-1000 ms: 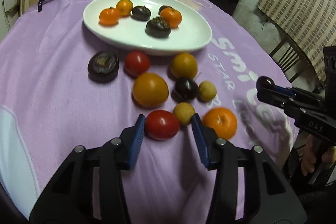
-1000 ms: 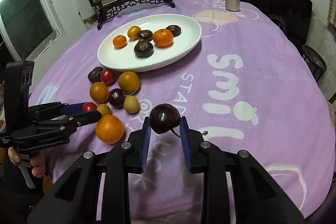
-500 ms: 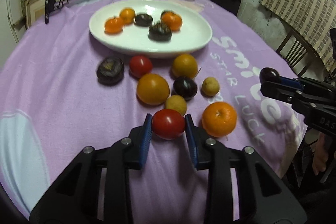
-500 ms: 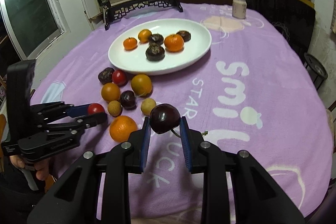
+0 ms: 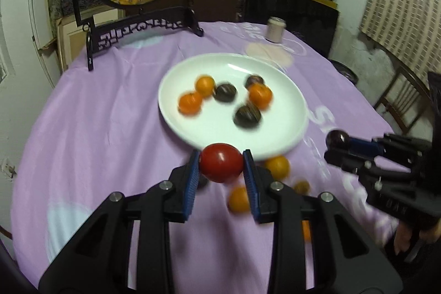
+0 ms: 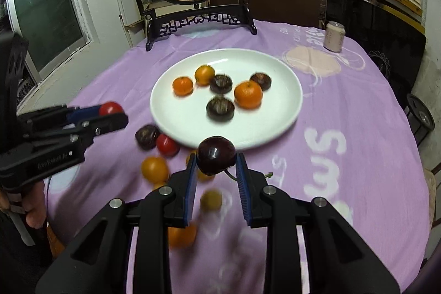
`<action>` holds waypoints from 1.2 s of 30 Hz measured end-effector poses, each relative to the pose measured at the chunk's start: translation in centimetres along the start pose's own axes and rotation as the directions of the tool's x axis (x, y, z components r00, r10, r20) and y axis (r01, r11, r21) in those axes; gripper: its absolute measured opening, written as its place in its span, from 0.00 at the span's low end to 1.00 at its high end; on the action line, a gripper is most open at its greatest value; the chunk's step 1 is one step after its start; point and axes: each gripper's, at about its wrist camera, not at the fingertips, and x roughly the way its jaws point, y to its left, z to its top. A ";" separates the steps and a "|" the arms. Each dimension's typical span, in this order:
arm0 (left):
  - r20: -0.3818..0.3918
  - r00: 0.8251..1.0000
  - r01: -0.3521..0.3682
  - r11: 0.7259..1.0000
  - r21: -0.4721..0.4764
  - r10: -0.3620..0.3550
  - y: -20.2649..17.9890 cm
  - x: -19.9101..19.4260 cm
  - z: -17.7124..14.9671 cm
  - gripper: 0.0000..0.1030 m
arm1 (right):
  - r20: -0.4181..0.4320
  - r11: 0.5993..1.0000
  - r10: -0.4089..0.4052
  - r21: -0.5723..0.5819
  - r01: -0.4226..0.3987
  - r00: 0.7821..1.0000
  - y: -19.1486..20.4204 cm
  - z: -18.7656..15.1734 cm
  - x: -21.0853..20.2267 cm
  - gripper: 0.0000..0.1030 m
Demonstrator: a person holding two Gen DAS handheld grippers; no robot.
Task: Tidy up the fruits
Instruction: 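Drop the cherry and red tomato onto the white plate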
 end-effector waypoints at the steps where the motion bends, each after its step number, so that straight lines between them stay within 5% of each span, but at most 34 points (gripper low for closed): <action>1: 0.001 1.000 -0.011 1.000 -0.005 0.011 0.2 0.6 1.1 0.31 | -0.003 1.000 -0.001 -0.005 0.001 1.000 0.0 0.8 0.6 0.27; 9: -0.072 0.995 -0.080 0.993 -0.089 0.073 1.7 9.7 10.0 0.31 | -0.032 0.996 -0.082 -0.020 0.081 0.996 -1.0 8.8 8.2 0.27; 20: -0.094 0.995 -0.041 0.992 -0.118 0.030 2.5 12.2 10.0 0.33 | -0.061 0.998 -0.044 0.032 0.046 0.997 -3.0 9.4 11.8 0.28; 23: -0.072 0.996 -0.064 0.991 -0.114 0.056 2.6 11.8 10.0 0.53 | -0.041 0.996 -0.076 0.051 0.078 0.996 -3.5 9.2 12.0 0.52; 30: 0.002 0.996 -0.086 0.982 -0.166 0.087 3.7 7.1 7.5 0.52 | 0.038 0.992 -0.115 0.060 0.113 0.993 -4.2 6.7 8.1 0.51; 36: 0.011 0.996 -0.082 0.987 -0.140 0.084 3.8 1.5 -0.8 0.55 | 0.067 0.995 -0.091 0.048 0.088 0.994 -3.0 -0.4 1.3 0.52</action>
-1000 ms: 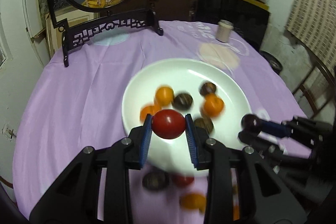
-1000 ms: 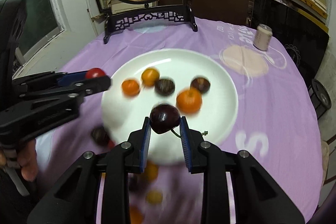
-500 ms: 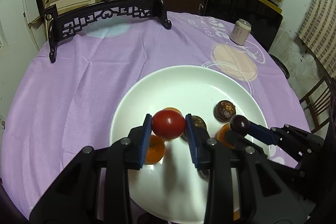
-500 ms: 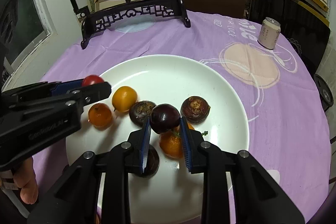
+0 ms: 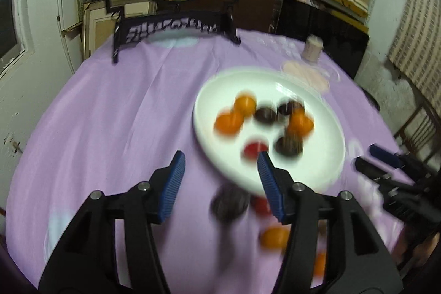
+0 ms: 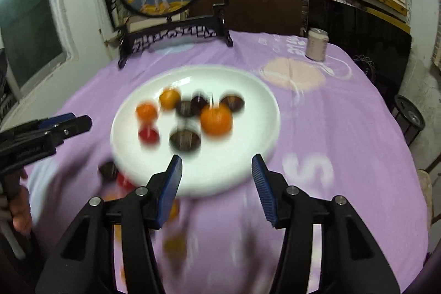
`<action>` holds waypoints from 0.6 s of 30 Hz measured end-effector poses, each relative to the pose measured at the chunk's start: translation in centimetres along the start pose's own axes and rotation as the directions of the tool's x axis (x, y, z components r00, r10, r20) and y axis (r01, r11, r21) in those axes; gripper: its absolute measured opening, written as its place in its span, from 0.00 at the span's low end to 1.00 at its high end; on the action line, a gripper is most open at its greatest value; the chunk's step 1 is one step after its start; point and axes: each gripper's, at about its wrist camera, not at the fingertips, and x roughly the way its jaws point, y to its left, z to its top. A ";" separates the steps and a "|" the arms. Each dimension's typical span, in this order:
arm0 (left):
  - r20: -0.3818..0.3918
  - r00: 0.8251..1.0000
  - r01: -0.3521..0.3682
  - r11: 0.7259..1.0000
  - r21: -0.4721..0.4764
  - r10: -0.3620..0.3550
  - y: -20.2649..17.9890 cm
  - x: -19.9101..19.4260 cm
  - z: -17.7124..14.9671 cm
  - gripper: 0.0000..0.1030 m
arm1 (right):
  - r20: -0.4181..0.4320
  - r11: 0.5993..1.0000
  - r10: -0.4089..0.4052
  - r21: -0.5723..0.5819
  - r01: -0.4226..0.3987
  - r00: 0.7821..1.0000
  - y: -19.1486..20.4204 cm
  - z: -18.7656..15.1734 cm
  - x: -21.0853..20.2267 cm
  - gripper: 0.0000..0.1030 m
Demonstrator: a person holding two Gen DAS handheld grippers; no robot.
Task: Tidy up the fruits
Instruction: 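Drop the cherry and red tomato onto the white plate, then grasp a small yellow fruit with right tool while left tool grasps an orange tomato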
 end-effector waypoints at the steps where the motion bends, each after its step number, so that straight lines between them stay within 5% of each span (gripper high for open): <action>1: -0.010 1.000 0.001 1.000 0.003 -0.001 0.1 -0.3 -0.9 0.55 | -0.016 1.000 -0.005 -0.001 0.005 1.000 0.0 -1.7 -0.9 0.53; 10: -0.117 0.993 0.023 0.999 0.035 -0.019 0.8 -1.5 -7.0 0.55 | -0.130 1.000 -0.013 -0.021 0.011 0.991 0.6 -6.9 -1.6 0.55; 18: -0.120 0.991 0.055 0.997 0.045 -0.050 0.6 -2.5 -8.1 0.56 | -0.166 0.987 0.158 -0.001 -0.160 0.973 1.5 -6.3 1.4 0.50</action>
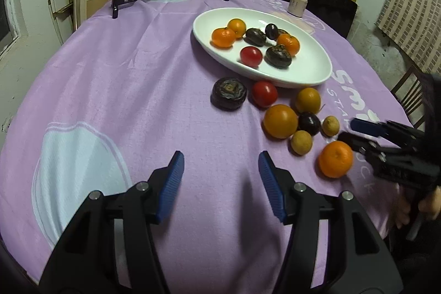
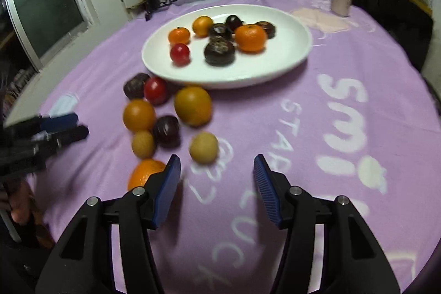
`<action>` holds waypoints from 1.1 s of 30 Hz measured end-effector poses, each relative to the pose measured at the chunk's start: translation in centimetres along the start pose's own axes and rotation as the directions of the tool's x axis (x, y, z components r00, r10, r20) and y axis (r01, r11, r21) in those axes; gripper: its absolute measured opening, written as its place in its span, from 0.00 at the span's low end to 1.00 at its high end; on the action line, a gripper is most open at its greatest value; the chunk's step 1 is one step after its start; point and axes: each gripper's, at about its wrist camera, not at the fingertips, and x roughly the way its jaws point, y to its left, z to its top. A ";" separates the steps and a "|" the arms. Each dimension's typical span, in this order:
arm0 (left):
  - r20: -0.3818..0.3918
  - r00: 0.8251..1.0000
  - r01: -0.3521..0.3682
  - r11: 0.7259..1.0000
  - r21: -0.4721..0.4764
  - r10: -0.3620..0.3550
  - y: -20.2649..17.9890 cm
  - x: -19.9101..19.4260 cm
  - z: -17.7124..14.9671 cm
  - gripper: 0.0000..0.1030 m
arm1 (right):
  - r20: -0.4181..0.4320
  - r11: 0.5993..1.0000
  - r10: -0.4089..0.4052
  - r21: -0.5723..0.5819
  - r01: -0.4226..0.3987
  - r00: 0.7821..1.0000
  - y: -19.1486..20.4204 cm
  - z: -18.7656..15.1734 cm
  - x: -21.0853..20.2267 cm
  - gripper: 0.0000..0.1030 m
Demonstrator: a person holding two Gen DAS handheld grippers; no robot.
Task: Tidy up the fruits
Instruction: 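Grasp a small yellow fruit with right tool while left tool grasps an orange tomato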
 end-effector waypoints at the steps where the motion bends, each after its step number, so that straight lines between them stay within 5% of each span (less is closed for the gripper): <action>1: 0.002 1.000 0.004 1.000 0.001 -0.004 -0.1 -0.1 0.0 0.56 | -0.008 0.999 0.032 0.005 -0.032 0.999 -0.1 0.6 0.5 0.49; 6: -0.011 1.000 0.011 1.000 0.013 -0.011 -0.8 0.1 0.0 0.56 | -0.066 0.995 0.082 0.056 -0.079 0.994 -0.8 1.6 1.8 0.24; 16: -0.017 1.000 0.002 0.998 0.059 -0.001 -3.0 2.3 1.9 0.56 | -0.008 0.986 -0.165 -0.024 0.165 0.986 -0.6 -1.8 -3.3 0.23; 24: -0.010 0.999 -0.033 0.987 0.160 0.035 -6.0 4.8 2.8 0.55 | -0.028 0.989 -0.149 0.012 0.150 0.988 -1.4 -3.7 -3.8 0.23; 27: -0.056 0.998 0.016 0.988 0.152 -0.008 -6.7 6.3 3.9 0.35 | -0.033 0.991 -0.133 0.015 0.134 0.991 -1.1 -3.7 -3.4 0.23; 33: -0.070 0.996 0.054 0.991 0.122 -0.046 -6.9 6.4 4.2 0.34 | -0.031 0.993 -0.114 0.020 0.115 0.993 -0.9 -3.1 -2.8 0.23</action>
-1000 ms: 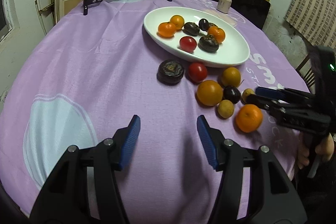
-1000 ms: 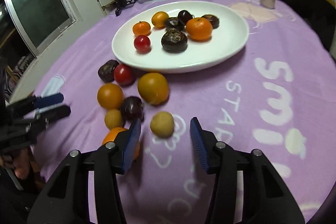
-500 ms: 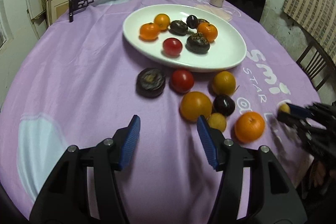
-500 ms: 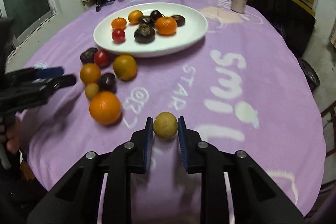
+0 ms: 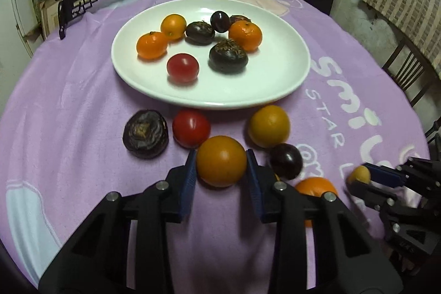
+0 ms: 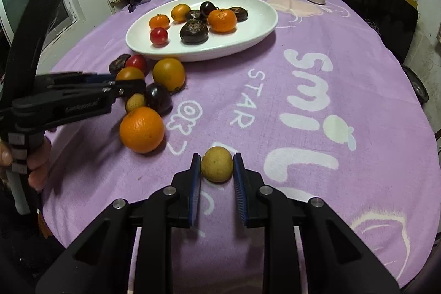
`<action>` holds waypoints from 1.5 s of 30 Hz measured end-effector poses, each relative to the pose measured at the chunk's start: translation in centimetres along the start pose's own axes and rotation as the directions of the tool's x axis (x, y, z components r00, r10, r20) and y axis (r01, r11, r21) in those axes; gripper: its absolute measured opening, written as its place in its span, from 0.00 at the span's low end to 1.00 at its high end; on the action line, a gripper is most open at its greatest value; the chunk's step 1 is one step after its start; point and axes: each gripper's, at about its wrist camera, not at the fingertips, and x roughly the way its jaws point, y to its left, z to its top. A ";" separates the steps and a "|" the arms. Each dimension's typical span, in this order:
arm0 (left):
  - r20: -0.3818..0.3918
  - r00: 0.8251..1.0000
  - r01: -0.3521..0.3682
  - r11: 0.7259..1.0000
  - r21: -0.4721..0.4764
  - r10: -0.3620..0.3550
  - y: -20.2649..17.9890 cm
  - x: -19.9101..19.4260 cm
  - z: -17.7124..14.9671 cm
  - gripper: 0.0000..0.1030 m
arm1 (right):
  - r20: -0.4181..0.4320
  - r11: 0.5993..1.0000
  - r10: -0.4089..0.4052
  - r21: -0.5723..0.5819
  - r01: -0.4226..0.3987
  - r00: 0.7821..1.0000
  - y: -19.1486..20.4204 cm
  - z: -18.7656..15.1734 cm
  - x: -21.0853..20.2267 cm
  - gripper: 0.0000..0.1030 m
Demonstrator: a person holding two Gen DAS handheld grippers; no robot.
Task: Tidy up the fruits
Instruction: 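Grasp a small yellow fruit with right tool while left tool grasps an orange tomato, then release both fruits onto the white plate and pull tools back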
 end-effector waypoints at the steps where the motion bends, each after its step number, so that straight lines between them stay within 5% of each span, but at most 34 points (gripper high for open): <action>1: 0.011 1.000 0.001 1.000 -0.005 -0.001 0.1 -0.5 -0.2 0.34 | 0.011 1.000 0.002 -0.002 -0.002 1.000 0.1 0.3 -0.3 0.23; 10: 0.103 0.995 0.008 1.000 -0.015 -0.006 0.6 -5.0 -0.1 0.34 | 0.085 0.998 -0.002 -0.061 0.007 0.996 1.8 3.4 -1.9 0.23; 16: 0.145 0.989 -0.035 0.999 -0.009 0.035 1.5 -5.7 3.6 0.34 | 0.118 0.995 -0.013 -0.097 0.025 0.993 2.0 7.5 -1.7 0.23; 26: 0.104 0.986 -0.125 0.988 -0.087 0.133 3.7 1.3 15.2 0.34 | 0.104 0.995 -0.103 0.025 0.101 0.989 -2.2 18.3 5.9 0.23; 36: 0.081 0.991 -0.095 0.989 -0.110 0.105 5.1 4.0 16.0 0.35 | 0.080 0.996 -0.077 0.045 0.074 0.994 -3.4 18.7 8.3 0.23; 37: 0.084 0.991 -0.094 0.989 -0.113 0.104 5.2 4.0 16.0 0.37 | 0.087 0.996 -0.083 0.045 0.079 0.993 -3.4 18.8 8.3 0.27; 38: 0.092 0.991 -0.087 0.988 -0.124 0.098 5.5 3.8 16.0 0.50 | 0.097 0.995 -0.092 0.046 0.088 0.991 -3.4 18.8 8.2 0.35; 39: 0.100 0.991 -0.080 0.988 -0.133 0.094 5.6 3.6 16.0 0.61 | 0.106 0.994 -0.105 0.051 0.100 0.989 -3.5 18.8 8.1 0.52; 45: 0.160 0.981 -0.082 0.985 -0.151 0.106 6.0 0.4 13.9 0.61 | 0.182 0.987 -0.150 0.082 0.137 0.972 -4.3 17.3 6.3 0.55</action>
